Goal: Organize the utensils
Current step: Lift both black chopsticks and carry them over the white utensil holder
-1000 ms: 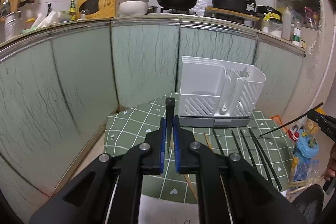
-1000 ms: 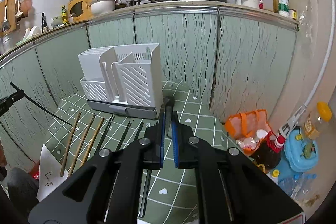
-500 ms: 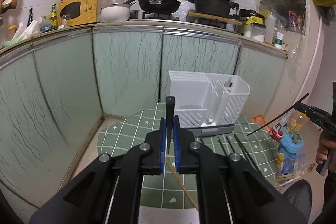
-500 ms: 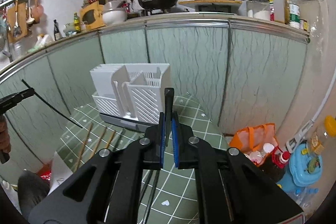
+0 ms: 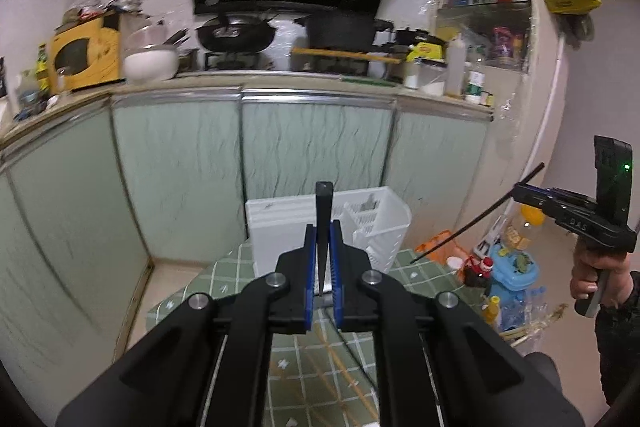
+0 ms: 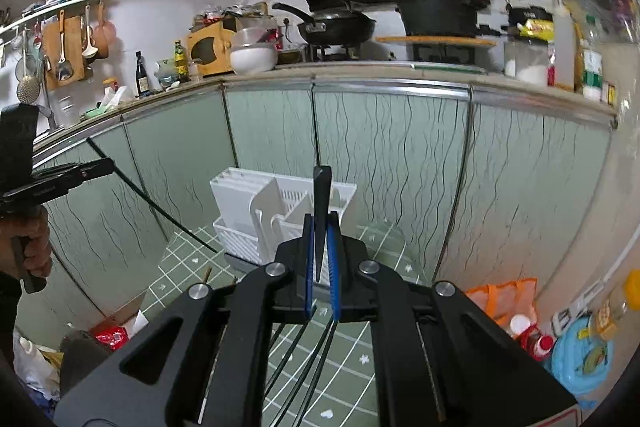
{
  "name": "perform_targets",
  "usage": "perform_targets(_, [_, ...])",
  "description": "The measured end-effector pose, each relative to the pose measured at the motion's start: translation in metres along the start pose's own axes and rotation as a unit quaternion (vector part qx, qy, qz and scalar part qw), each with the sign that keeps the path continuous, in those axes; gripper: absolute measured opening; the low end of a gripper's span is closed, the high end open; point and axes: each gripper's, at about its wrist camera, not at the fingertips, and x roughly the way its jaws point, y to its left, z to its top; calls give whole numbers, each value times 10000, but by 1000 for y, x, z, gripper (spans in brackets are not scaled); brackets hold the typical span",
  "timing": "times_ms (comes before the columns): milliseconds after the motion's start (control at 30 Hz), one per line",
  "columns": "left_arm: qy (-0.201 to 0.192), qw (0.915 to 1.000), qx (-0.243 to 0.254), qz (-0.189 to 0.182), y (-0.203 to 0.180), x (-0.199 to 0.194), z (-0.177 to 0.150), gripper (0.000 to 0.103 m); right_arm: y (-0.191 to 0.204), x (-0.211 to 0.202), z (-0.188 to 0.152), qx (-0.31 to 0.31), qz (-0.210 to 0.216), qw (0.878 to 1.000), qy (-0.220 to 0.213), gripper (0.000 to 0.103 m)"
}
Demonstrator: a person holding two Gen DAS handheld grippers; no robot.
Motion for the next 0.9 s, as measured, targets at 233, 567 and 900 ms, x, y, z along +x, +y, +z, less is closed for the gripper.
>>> perform_targets(233, [-205, 9989, 236, -359, -21, 17, 42, 8, 2, 7, 42, -190, 166, 9996, -110, 6])
perform_targets(567, [-193, 9972, 388, -610, -44, 74, 74, 8, -12, 50, 67, -139, 266, 9995, 27, 6])
perform_targets(900, [224, 9956, 339, -845, -47, 137, 56, 8, -32, 99, 51, 66, 384, 9989, 268, 6])
